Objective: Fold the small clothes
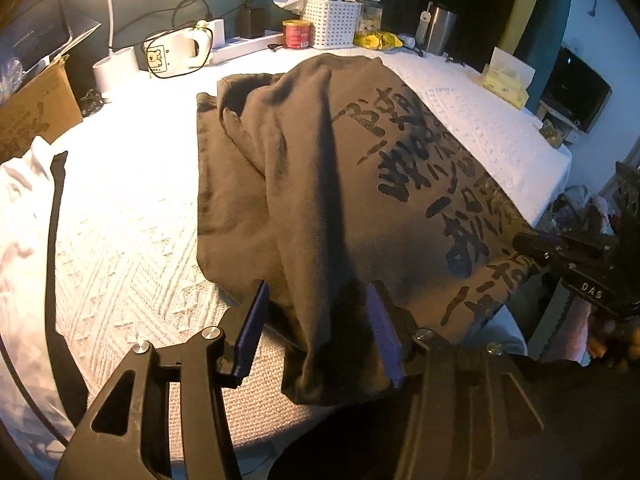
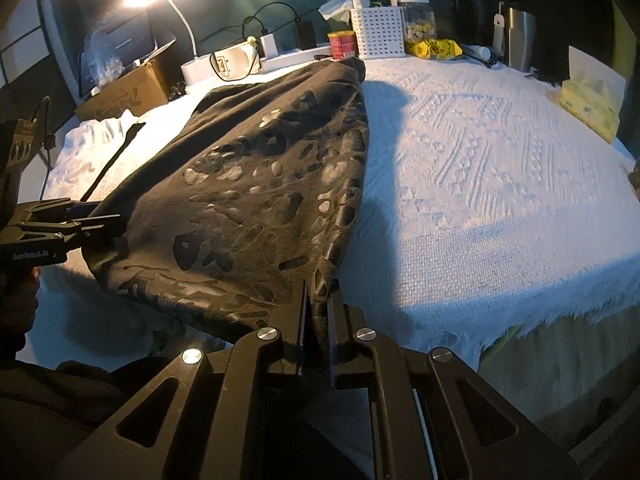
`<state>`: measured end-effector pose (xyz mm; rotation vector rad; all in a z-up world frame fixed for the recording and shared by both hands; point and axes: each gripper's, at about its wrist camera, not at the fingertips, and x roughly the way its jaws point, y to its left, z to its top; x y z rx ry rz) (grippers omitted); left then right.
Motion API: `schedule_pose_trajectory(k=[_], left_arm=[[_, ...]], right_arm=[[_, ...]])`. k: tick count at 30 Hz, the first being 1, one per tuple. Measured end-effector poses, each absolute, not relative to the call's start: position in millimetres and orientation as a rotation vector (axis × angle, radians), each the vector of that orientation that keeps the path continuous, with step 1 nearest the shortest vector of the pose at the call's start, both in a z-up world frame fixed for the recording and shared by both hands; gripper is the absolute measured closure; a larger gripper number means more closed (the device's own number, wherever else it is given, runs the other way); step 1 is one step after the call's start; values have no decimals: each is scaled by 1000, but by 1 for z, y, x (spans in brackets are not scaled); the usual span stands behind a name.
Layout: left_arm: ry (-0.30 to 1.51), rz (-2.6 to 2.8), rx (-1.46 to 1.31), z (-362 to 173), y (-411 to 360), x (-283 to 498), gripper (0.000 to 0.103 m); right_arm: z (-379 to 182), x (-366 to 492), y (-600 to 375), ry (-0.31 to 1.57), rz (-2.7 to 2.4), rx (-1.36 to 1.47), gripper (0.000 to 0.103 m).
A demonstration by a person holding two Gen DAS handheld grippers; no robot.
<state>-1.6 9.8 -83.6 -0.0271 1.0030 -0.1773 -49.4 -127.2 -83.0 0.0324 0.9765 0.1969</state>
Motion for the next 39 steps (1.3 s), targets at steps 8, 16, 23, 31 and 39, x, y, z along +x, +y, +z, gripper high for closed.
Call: schedule_pose_trajectory(k=[8, 16, 23, 31, 39], left_arm=[[998, -177, -17, -79, 11, 8, 53], [974, -142, -57, -72, 21, 26, 37], [987, -119, -64, -73, 26, 44, 37], [980, -82, -107, -74, 44, 73, 37], [972, -55, -141, -76, 60, 107, 37]], right_arm=[[-75, -44, -130, 987, 179, 33, 88], [-73, -32, -131, 994, 198, 37, 88], [-66, -14, -136, 981, 192, 50, 44], [-65, 23, -139, 984, 198, 38, 44], [-70, 69, -149, 978, 199, 46, 44]])
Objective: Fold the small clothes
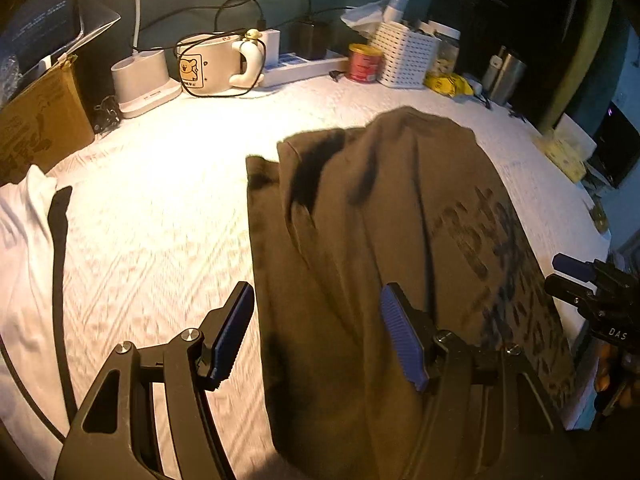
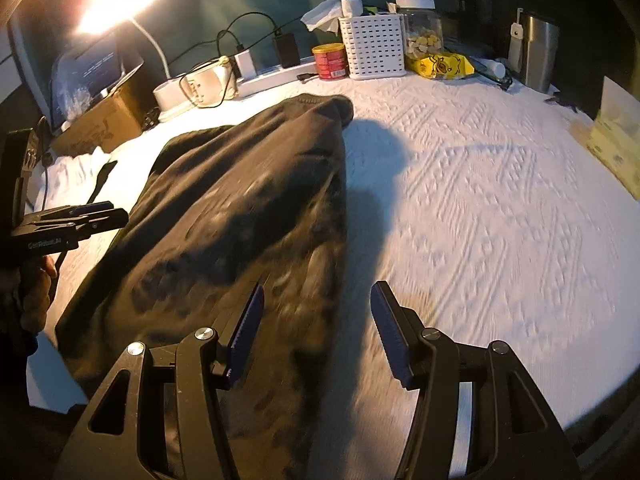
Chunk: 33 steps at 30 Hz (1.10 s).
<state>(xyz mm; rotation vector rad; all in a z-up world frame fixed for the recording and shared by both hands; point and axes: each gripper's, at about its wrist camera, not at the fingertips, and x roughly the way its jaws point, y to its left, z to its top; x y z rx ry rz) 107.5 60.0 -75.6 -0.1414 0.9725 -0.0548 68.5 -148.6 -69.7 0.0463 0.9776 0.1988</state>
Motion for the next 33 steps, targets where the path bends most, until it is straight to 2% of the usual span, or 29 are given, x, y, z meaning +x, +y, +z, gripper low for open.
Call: schedule_pose_trajectory(k=[7, 14, 22, 33], left_arm=[[961, -40, -164, -81, 71, 134, 37], [983, -59, -306, -102, 93, 158, 37], [972, -100, -284, -103, 87, 173, 26], [987, -235, -316, -102, 62, 190, 25]], right_arm=[[-71, 111, -160, 968, 189, 43, 44], [-68, 154, -162, 955, 207, 63, 44], [-88, 190, -153, 987, 257, 103, 44], [-95, 212, -152, 998, 305, 146, 44]])
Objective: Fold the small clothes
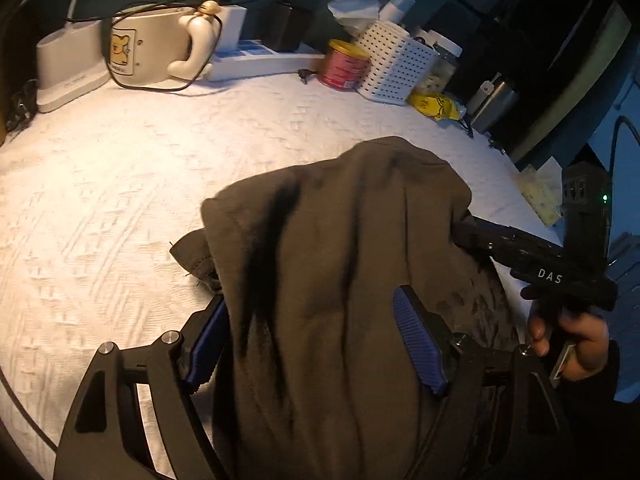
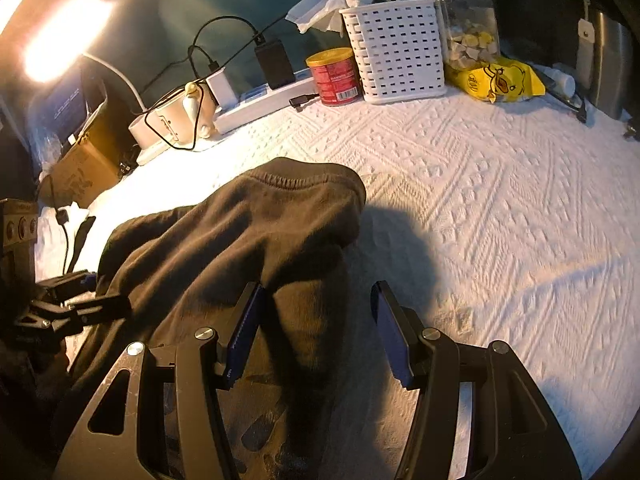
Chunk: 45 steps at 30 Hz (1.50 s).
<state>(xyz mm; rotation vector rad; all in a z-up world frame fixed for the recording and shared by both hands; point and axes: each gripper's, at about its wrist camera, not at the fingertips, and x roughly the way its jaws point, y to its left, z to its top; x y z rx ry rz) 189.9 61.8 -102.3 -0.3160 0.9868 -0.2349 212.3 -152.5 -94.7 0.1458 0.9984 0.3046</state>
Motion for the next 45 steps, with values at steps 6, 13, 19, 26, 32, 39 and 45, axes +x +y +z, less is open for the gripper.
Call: schedule_pose_trajectory(k=[6, 13, 19, 26, 32, 39, 45], left_arm=[[986, -231, -254, -103, 51, 193, 26], [958, -226, -191, -102, 33, 197, 43], [928, -238, -177, -102, 25, 197, 65], [910, -247, -166, -99, 15, 195, 73], [873, -209, -182, -96, 14, 188, 75], [804, -204, -193, -81, 13, 174, 76], [741, -222, -189, -64, 9, 157, 76]], right_arm=[[-91, 224, -164, 999, 325, 226, 44], [-105, 236, -137, 973, 394, 178, 44], [-107, 234, -122, 957, 447, 113, 54], [-106, 230, -114, 952, 528, 121, 81], [-92, 217, -112, 913, 529, 117, 82], [-65, 195, -111, 845, 549, 92, 82], [-43, 173, -110, 781, 543, 73, 82]])
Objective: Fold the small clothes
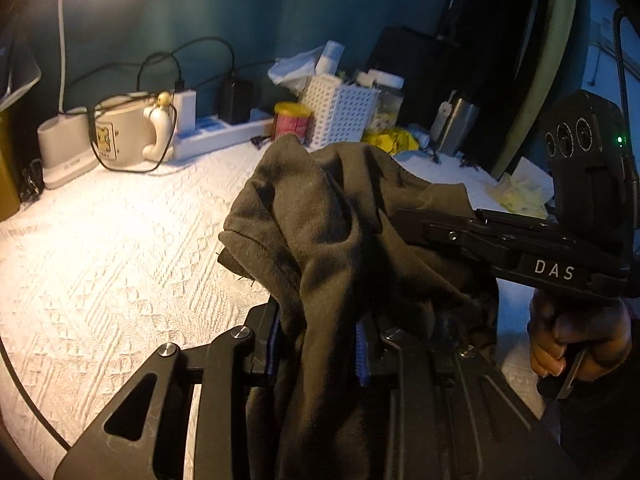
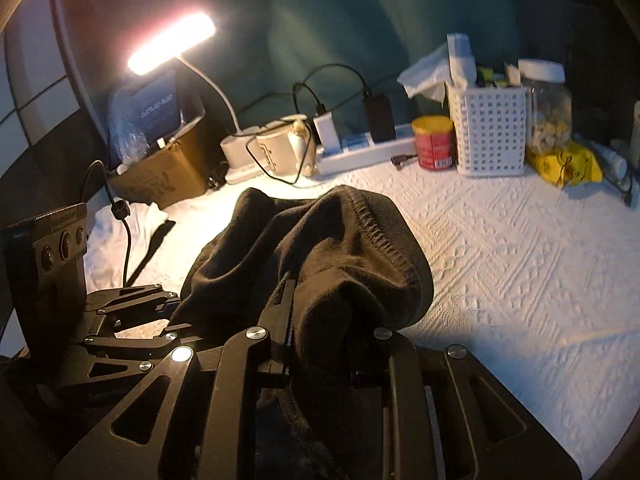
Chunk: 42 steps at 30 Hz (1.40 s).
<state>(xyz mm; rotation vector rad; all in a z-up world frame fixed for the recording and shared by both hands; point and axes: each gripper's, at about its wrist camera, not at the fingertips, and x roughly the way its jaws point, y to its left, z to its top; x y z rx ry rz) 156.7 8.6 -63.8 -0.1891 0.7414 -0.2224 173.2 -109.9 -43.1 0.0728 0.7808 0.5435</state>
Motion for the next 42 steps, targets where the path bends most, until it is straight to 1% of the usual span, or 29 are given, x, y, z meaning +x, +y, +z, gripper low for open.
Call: schedule_pose_trajectory(k=[15, 26, 42], left_arm=[[620, -228, -163, -21, 4, 105, 76], [541, -236, -146, 1, 0, 76, 77], [378, -246, -145, 35, 9, 21, 77]], right_arm=[[8, 112, -97, 633, 559, 47, 83], [37, 67, -87, 542, 543, 16, 84], [87, 5, -60, 378, 543, -61, 86]])
